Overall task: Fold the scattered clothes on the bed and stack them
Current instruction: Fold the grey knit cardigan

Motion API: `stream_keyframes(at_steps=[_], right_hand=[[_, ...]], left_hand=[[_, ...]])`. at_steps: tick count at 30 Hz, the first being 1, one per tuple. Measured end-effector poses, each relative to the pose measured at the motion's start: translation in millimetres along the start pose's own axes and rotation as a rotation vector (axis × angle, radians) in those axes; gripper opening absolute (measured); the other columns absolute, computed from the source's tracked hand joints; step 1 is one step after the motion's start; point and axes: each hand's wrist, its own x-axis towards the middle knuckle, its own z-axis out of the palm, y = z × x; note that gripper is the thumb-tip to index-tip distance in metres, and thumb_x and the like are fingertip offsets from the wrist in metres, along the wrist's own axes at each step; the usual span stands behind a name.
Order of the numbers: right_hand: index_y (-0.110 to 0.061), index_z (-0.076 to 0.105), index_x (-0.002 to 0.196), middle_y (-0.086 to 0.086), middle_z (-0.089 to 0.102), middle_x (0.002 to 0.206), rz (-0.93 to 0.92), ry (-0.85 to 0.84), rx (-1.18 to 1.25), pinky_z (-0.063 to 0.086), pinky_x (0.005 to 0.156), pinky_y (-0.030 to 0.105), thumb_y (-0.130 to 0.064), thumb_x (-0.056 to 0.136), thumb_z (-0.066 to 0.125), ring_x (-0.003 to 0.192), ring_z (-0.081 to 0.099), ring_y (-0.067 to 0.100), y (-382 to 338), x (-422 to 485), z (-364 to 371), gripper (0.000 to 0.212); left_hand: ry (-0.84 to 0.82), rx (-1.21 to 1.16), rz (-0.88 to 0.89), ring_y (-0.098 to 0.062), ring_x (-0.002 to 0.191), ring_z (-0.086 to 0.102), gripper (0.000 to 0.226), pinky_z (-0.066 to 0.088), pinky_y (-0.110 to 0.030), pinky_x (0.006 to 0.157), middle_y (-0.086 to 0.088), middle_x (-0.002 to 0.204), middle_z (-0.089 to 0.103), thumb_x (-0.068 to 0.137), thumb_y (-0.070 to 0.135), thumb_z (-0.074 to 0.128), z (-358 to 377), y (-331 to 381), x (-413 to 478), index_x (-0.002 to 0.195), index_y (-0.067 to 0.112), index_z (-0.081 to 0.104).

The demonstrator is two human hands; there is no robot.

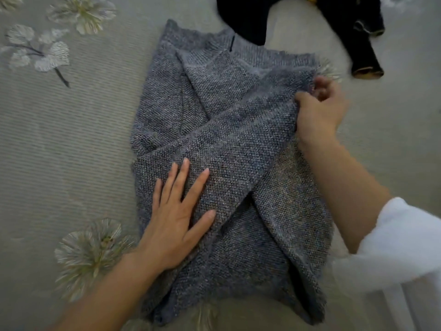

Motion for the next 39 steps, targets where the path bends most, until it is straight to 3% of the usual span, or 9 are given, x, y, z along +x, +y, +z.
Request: stream_keyframes(at_steps=[5, 11, 16, 18, 23, 26, 28, 33, 39], right_hand=[[-0.006, 0.055, 0.129, 0.012, 0.06, 0.12, 0.065, -0.271, -0.556, 0.047, 0.099, 0.038, -0.017, 0.08, 0.069, 0.109, 0.058, 0.026, 57.1, -12.7, -45.6, 0.053], [-0.011, 0.05, 0.134, 0.008, 0.051, 0.129, -0.127, -0.257, -0.738, 0.034, 0.105, 0.036, -0.023, 0.091, 0.06, 0.121, 0.045, 0.024, 100.5, -110.7, -140.5, 0.045], [-0.015, 0.046, 0.141, 0.004, 0.038, 0.15, -0.235, -0.506, -0.912, 0.035, 0.11, 0.05, -0.006, 0.095, 0.044, 0.141, 0.033, 0.025, 156.6, -182.3, -196.5, 0.047], [-0.021, 0.03, 0.147, -0.004, 0.024, 0.153, -0.302, -0.638, -0.981, 0.032, 0.112, 0.051, -0.002, 0.088, 0.045, 0.143, 0.018, 0.016, 169.3, -198.4, -210.5, 0.064], [-0.036, -0.021, 0.148, -0.009, -0.009, 0.159, -0.382, -0.857, -1.221, -0.003, 0.118, 0.034, -0.014, 0.069, 0.07, 0.145, -0.016, 0.008, 175.7, -211.3, -225.3, 0.123], [-0.026, -0.011, 0.152, -0.001, 0.002, 0.161, -0.514, -0.836, -1.18, 0.005, 0.117, 0.037, -0.032, 0.066, 0.077, 0.148, -0.003, 0.012, 174.0, -213.9, -213.3, 0.123], [-0.021, -0.008, 0.153, 0.005, 0.004, 0.16, -0.549, -0.826, -1.141, 0.008, 0.12, 0.034, -0.032, 0.067, 0.076, 0.148, 0.007, 0.018, 173.2, -213.6, -201.9, 0.121], [-0.02, -0.007, 0.149, 0.008, 0.011, 0.16, -0.463, -0.785, -1.06, 0.024, 0.118, 0.035, -0.017, 0.087, 0.059, 0.147, 0.02, 0.023, 162.9, -213.5, -181.2, 0.091], [-0.029, 0.015, 0.153, 0.006, 0.033, 0.154, -0.269, -0.98, -1.102, 0.034, 0.107, 0.031, -0.015, 0.093, 0.046, 0.135, 0.04, 0.027, 110.2, -206.9, -193.5, 0.07]], left_hand=[[-0.076, 0.073, -0.081, -0.009, 0.141, -0.028, 0.064, -0.013, -0.039, 0.116, 0.012, 0.155, -0.029, 0.088, 0.068, 0.009, 12.8, -6.1, -18.9, 0.145, 0.05, -0.014], [-0.12, 0.087, 0.013, -0.012, 0.144, -0.023, 0.066, -0.016, -0.032, 0.115, 0.007, 0.157, -0.025, 0.091, 0.064, 0.015, 14.9, -2.4, -42.3, 0.149, 0.043, -0.008], [-0.222, 0.124, 0.106, -0.013, 0.143, -0.024, 0.073, -0.011, -0.036, 0.117, 0.006, 0.156, -0.028, 0.089, 0.064, 0.018, 23.4, 3.7, -74.7, 0.148, 0.038, -0.016], [-0.238, 0.155, 0.146, -0.014, 0.145, -0.02, 0.079, -0.009, -0.035, 0.117, 0.003, 0.158, -0.022, 0.089, 0.063, 0.024, 25.9, 1.2, -86.2, 0.15, 0.032, -0.014], [-0.315, 0.325, 0.236, -0.021, 0.148, -0.007, 0.103, 0.002, -0.038, 0.115, -0.008, 0.16, -0.01, 0.079, 0.06, 0.053, 36.2, -13.5, -110.5, 0.153, 0.013, -0.002], [-0.284, 0.36, 0.251, -0.034, 0.146, 0.003, 0.122, 0.012, -0.046, 0.118, -0.02, 0.158, 0.002, 0.062, 0.036, 0.083, 44.0, -11.0, -114.0, 0.154, 0.022, 0.003], [-0.242, 0.428, 0.243, -0.044, 0.142, 0.014, 0.122, 0.025, -0.056, 0.11, -0.026, 0.156, 0.009, 0.059, 0.02, 0.086, 51.4, -3.0, -109.2, 0.153, 0.03, 0.008], [-0.294, 0.592, 0.137, -0.046, 0.143, 0.003, 0.091, 0.02, -0.056, 0.112, -0.019, 0.155, -0.021, 0.087, 0.014, 0.06, 54.0, 21.2, -92.8, 0.152, 0.025, -0.002], [-0.443, 0.41, -0.011, -0.028, 0.143, 0.024, 0.07, 0.031, -0.04, 0.112, -0.001, 0.16, 0.008, 0.088, 0.001, 0.041, 13.0, 45.1, -93.7, 0.15, 0.028, 0.025]])
